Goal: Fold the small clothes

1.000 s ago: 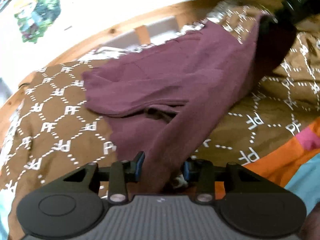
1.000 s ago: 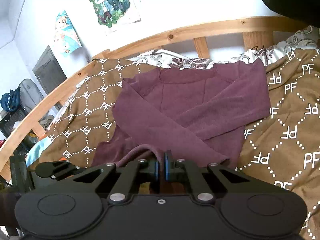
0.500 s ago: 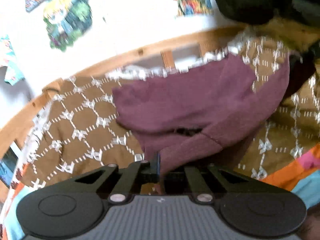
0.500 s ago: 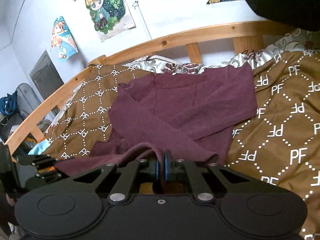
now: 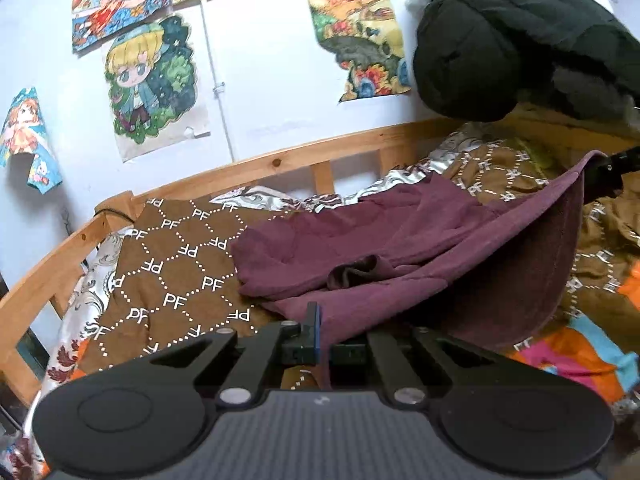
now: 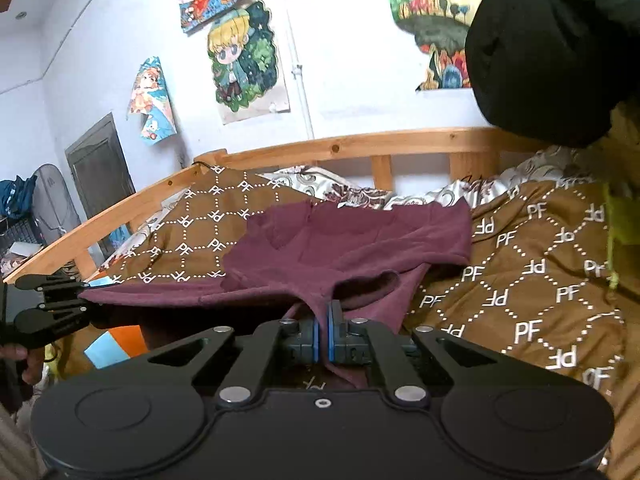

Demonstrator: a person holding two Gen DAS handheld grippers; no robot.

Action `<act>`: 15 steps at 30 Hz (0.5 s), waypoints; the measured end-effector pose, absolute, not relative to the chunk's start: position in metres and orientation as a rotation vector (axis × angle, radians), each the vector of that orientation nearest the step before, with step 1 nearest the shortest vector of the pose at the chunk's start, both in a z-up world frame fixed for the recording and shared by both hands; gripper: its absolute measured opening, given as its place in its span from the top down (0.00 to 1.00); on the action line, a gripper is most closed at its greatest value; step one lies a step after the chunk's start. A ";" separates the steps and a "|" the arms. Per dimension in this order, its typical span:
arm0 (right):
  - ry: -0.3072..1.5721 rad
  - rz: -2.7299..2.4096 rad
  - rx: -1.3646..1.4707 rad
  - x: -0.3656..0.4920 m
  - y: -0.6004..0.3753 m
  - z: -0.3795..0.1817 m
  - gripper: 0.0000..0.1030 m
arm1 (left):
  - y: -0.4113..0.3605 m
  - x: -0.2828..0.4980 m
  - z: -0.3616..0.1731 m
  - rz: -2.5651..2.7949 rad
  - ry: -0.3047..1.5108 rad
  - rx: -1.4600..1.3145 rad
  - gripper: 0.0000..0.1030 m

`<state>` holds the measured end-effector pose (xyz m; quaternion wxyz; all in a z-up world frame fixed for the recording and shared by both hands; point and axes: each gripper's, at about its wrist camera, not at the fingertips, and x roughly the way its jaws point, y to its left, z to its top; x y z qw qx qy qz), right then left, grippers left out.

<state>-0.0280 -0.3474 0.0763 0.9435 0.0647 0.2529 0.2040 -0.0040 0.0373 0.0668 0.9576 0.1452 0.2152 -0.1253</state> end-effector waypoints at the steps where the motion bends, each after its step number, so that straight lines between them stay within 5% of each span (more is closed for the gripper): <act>1: 0.515 0.419 0.121 -0.035 -0.348 0.079 0.97 | 0.038 -0.011 0.070 -0.263 0.435 0.299 0.98; 15: 0.547 0.464 0.082 -0.116 -0.346 0.088 0.97 | 0.043 -0.049 0.099 -0.327 0.479 0.254 0.98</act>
